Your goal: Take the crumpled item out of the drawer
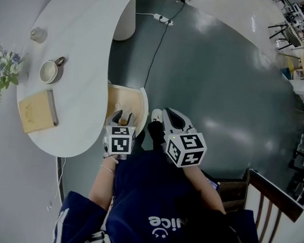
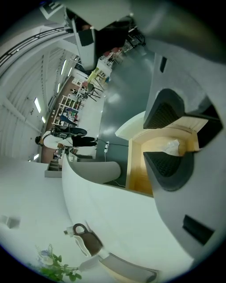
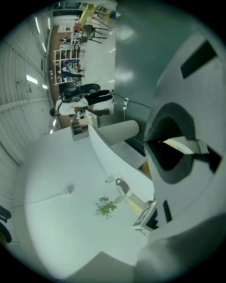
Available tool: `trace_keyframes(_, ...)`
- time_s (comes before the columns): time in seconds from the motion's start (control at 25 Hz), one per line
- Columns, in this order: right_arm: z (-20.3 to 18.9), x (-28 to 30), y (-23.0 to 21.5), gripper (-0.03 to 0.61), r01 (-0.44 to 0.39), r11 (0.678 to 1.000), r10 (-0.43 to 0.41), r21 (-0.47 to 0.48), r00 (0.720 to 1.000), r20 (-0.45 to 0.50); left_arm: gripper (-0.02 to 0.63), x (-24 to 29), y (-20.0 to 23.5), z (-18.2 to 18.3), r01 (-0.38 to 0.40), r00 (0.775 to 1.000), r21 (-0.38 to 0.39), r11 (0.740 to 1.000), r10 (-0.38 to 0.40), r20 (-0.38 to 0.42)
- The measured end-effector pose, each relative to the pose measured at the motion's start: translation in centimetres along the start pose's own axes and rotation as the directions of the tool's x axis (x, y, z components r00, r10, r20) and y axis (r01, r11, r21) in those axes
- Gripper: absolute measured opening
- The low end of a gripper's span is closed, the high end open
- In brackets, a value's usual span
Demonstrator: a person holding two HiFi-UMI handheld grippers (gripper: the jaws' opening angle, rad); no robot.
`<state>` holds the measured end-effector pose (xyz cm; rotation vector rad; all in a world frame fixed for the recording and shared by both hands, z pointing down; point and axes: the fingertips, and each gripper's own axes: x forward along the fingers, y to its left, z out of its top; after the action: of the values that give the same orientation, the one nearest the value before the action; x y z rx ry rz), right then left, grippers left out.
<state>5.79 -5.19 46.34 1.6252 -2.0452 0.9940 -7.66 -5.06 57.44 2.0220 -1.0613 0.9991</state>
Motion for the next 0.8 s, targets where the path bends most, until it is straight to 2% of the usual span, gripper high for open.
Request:
trace_keyframes(0.12,0.2,0.6,-0.9,0.007,-0.015,1.0,0.015,0.009,1.0,-0.019,0.155,1.7,0.5,-0.2,-0.024,0.999,-0.009,1.0,0.023,-0.031)
trace_keyframes(0.32,-0.4,1.4,-2.2,0.008,-0.028,0.999,0.029,0.02,0.998,-0.056,0.163,4.4,1.8,-0.9,-0.046,0.996,-0.068,0.997,0.041,-0.081)
trace_keyframes(0.56,-0.5,2.8,-2.9,0.008,-0.043,0.999,0.045,0.027,0.996,-0.08,0.179,6.6,3.3,-2.1,-0.062,0.986,-0.027,0.998,0.057,-0.157)
trace_keyframes(0.8,-0.3,3.7,-3.8,0.008,-0.054,0.998,0.057,0.034,0.995,-0.084,0.21,8.6,3.8,-4.2,-0.039,0.964,0.009,0.999,0.04,-0.264)
